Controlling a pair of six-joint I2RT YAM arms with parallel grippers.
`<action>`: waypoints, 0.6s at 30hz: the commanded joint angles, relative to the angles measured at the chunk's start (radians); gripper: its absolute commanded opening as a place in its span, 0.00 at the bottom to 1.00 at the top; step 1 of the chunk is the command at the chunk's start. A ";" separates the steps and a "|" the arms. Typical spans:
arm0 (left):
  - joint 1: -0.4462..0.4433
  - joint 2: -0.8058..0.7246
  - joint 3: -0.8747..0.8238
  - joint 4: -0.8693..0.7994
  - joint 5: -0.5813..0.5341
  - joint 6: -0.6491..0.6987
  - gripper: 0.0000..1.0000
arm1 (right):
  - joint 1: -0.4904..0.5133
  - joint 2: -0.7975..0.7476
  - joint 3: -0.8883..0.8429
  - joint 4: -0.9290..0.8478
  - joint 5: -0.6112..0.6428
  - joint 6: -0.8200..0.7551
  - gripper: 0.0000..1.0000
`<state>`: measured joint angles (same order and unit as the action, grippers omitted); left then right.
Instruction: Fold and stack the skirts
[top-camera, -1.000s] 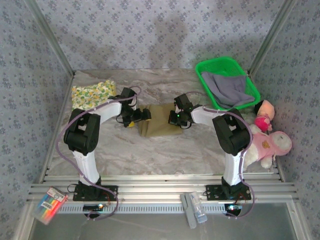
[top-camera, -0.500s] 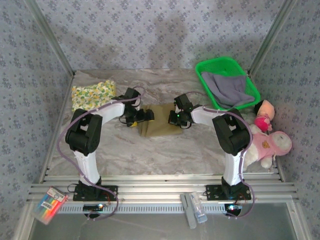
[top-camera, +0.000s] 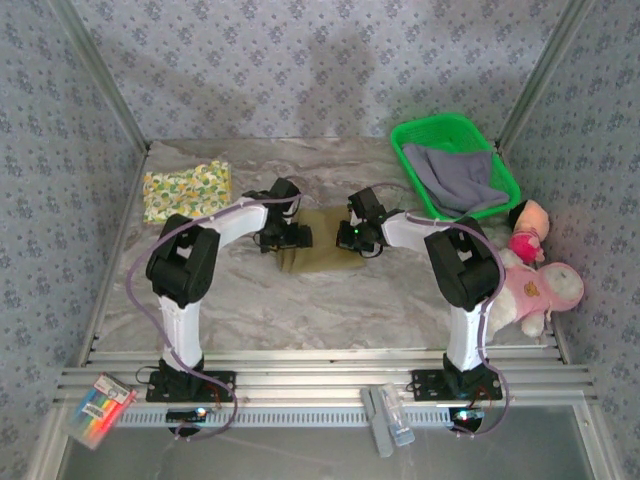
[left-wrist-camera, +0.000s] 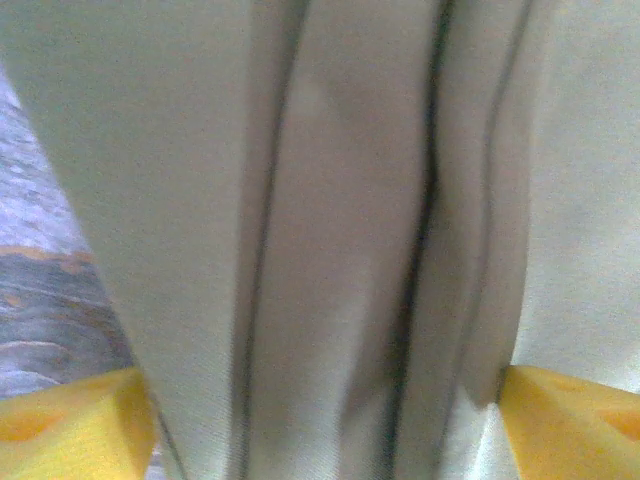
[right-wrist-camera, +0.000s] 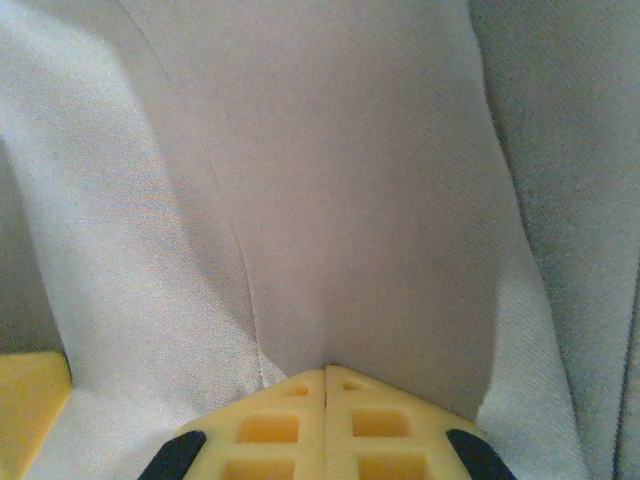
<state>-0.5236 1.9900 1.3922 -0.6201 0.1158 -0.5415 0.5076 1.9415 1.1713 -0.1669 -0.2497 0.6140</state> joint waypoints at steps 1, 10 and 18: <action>0.000 0.026 0.022 -0.015 0.043 -0.010 0.81 | 0.008 0.057 -0.035 -0.077 0.024 0.007 0.00; -0.002 0.034 0.023 0.034 0.084 -0.041 0.42 | 0.006 0.060 -0.034 -0.079 0.022 0.007 0.00; -0.004 0.037 0.013 0.036 0.074 -0.052 0.09 | 0.003 0.063 -0.034 -0.072 0.011 0.031 0.00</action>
<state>-0.5186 2.0178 1.3998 -0.5793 0.1898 -0.5873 0.5076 1.9438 1.1713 -0.1612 -0.2527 0.6250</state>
